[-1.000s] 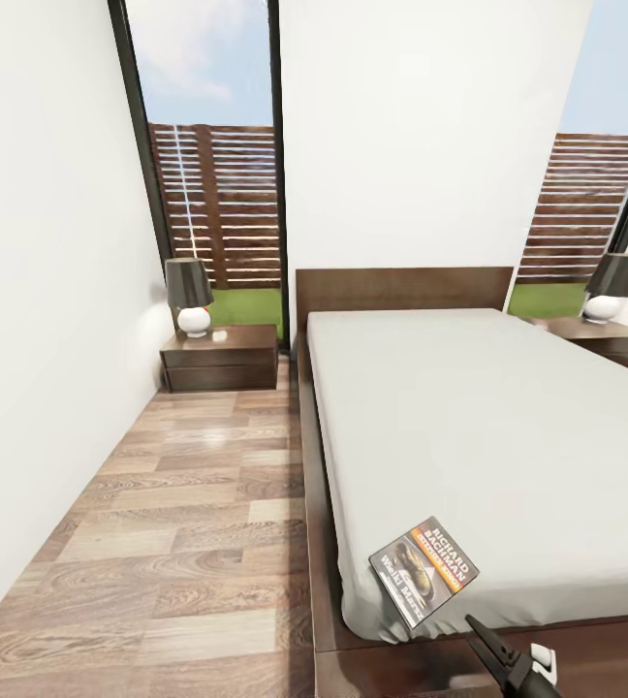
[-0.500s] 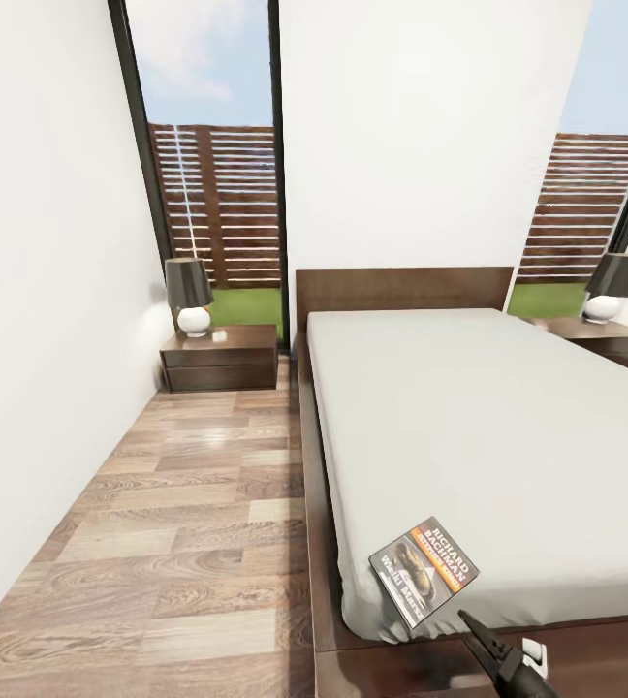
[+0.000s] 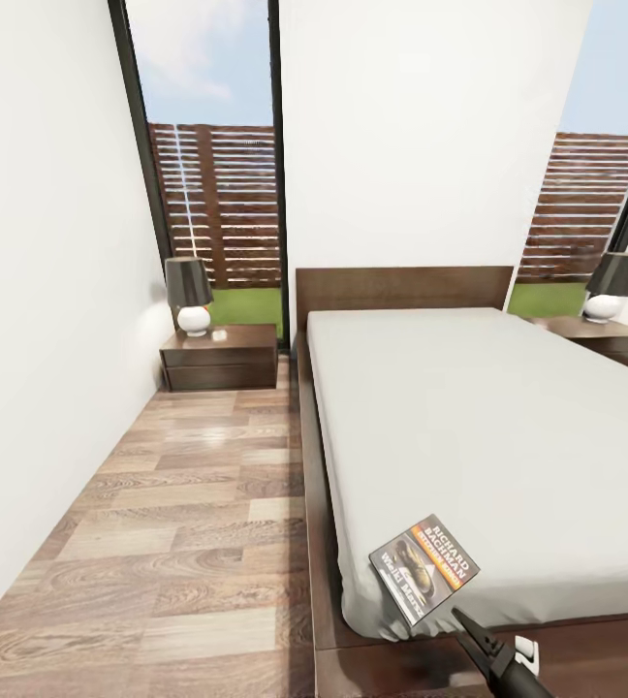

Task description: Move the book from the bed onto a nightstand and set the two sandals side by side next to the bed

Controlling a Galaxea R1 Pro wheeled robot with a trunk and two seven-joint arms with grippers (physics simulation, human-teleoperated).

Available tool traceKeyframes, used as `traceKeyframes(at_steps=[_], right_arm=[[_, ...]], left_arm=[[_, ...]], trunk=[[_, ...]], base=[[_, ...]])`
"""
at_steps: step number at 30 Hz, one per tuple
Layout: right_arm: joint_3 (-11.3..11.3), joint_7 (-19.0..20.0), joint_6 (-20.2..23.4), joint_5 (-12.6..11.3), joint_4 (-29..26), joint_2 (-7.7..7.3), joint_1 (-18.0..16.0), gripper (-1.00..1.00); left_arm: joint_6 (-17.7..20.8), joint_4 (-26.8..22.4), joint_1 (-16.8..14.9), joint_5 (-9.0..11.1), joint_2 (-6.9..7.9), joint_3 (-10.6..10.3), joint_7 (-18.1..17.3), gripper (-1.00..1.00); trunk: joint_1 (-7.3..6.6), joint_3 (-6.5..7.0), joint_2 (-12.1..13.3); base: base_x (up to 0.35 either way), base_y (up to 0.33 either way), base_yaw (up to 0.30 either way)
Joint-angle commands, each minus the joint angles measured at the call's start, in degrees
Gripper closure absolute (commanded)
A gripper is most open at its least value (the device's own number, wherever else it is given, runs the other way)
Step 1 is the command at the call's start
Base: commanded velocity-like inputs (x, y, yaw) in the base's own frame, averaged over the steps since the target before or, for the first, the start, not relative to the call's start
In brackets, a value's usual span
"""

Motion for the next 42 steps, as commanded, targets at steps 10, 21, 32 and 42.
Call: traceKeyframes(at_steps=[10, 21, 32, 42], right_arm=[[0.2, 0.0, 2.2, -0.5, 0.0, 0.05, -0.1, -1.00], [0.2, 0.0, 2.8, -0.5, -0.1, 0.06, -0.3, -1.00], [0.2, -0.1, 2.9, -0.5, 0.0, 0.10, -0.6, -1.00], [0.2, -0.2, 2.9, -0.4, 0.0, 0.14, -0.9, -1.00]], left_arm=[[0.2, -0.1, 0.0, 0.6, 0.00, -0.5, 0.3, -1.00], [0.2, -0.1, 0.0, 0.6, -0.01, -0.5, 0.3, -1.00], [0.2, -0.1, 0.0, 0.6, -0.01, -0.5, 0.3, -1.00], [0.2, -0.1, 0.0, 0.6, -0.06, -0.5, 0.3, -1.00]], trunk=[[0.88, -0.77, -1.6], [0.88, -0.77, -1.6], [0.88, -0.77, -1.6], [0.88, -0.77, -1.6]], base=[[0.000, 0.000, 0.000], [0.000, 0.000, 0.000], [0.000, 0.000, 0.000], [0.000, 0.000, 0.000]])
